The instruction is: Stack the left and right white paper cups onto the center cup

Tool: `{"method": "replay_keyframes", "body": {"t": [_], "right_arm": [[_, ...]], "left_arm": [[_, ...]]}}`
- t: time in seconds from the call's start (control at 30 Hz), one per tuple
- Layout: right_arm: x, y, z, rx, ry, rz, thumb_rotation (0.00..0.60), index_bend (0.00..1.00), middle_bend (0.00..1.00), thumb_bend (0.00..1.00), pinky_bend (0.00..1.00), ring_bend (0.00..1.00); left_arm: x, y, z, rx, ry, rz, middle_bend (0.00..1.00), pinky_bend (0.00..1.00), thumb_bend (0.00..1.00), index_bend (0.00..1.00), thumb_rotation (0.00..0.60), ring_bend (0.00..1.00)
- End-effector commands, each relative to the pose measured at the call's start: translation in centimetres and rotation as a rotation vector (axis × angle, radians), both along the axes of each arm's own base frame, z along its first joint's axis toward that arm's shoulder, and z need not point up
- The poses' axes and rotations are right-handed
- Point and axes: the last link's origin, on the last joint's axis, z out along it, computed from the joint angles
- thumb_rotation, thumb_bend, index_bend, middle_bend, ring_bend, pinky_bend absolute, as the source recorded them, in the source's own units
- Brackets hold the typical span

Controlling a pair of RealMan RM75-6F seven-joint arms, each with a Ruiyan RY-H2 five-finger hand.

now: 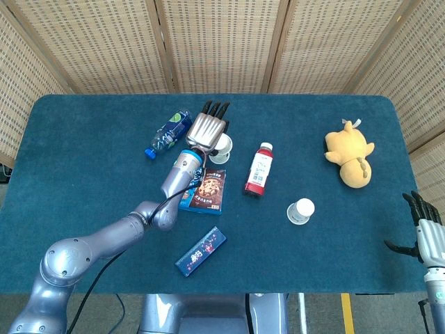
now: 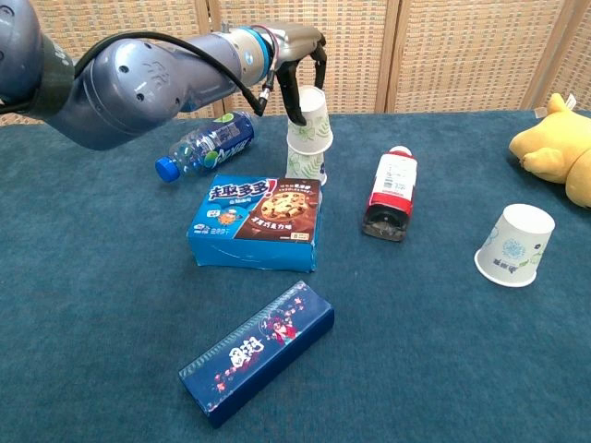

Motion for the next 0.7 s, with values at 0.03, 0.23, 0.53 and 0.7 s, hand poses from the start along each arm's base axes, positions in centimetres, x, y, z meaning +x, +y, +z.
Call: {"method": "replay_keyframes", "body": {"t": [0.03, 0.23, 0.53, 0.7], "right_arm": [[-0.1, 0.0, 0.2, -0.011, 0.001, 0.001, 0.600, 0.00, 0.00, 0.09, 0.03, 0.00], [-0.5, 0.2, 0.2, -0.006, 0.004, -0.015, 0.600, 0.00, 0.00, 0.09, 0.03, 0.00], [-0.5, 0.4, -0.3, 0.016, 0.018, -0.020, 0.600, 0.00, 0.00, 0.09, 0.03, 0.00], [-0.2, 0.2, -0.7, 0.023, 0.034, -0.011, 0.600, 0.00, 0.00, 0.09, 0.03, 0.00]], "left_arm": [[0.6, 0.0, -1.1, -0.018, -0.011, 0.000, 0.00, 0.00, 0.19, 0.26, 0.600, 0.00], [0.4, 0.0, -1.4, -0.011, -0.028, -0.010, 0.00, 0.00, 0.18, 0.16, 0.600, 0.00], [-3.6, -1.3, 1.7, 0.020, -0.141, -0.024, 0.00, 0.00, 0.18, 0.17, 0.600, 0.00], [-7.1, -2.5, 4.5, 0.025, -0.147, -0.008, 0.00, 0.00, 0.18, 0.18, 0.600, 0.00]]}}
